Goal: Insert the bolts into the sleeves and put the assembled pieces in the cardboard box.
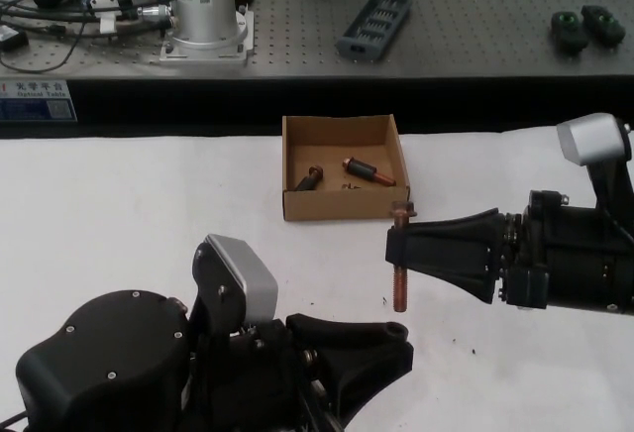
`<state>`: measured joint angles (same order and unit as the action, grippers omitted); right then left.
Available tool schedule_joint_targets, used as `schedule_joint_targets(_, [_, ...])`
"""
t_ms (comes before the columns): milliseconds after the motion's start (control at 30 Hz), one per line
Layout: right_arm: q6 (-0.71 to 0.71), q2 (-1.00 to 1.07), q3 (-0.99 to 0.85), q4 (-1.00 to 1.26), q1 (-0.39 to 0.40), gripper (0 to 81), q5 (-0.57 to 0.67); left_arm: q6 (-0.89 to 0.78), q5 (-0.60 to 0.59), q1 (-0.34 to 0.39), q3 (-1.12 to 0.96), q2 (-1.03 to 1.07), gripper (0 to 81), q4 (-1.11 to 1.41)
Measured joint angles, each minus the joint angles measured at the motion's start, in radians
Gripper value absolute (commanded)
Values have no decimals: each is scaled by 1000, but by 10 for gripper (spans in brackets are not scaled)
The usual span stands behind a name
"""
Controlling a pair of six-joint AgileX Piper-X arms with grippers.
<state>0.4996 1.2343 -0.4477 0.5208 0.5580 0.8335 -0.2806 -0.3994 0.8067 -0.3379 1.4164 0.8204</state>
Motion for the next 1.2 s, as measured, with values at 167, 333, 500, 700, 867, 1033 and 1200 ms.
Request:
schedule_joint_targets(167, [8,0,0,0,0,43,0,0,42,0,0,0,6,13])
schedule_joint_targets(333, [8,0,0,0,24,43,1,-4,43,0,0,0,6,15])
schedule_joint_targets(500, [4,0,0,0,33,43,1,-4,15,0,2,0,6,23])
schedule_joint_targets(700, [1,0,0,0,33,43,1,-7,10,0,1,0,6,25])
schedule_joint_targets(867, [1,0,0,3,33,43,-1,-35,22,0,1,0,6,29])
schedule_joint_targets(1033, [1,0,0,8,33,43,-7,-69,30,0,1,0,6,48])
schedule_joint_targets(1200, [0,0,0,4,33,43,-9,-80,36,0,5,0,6,74])
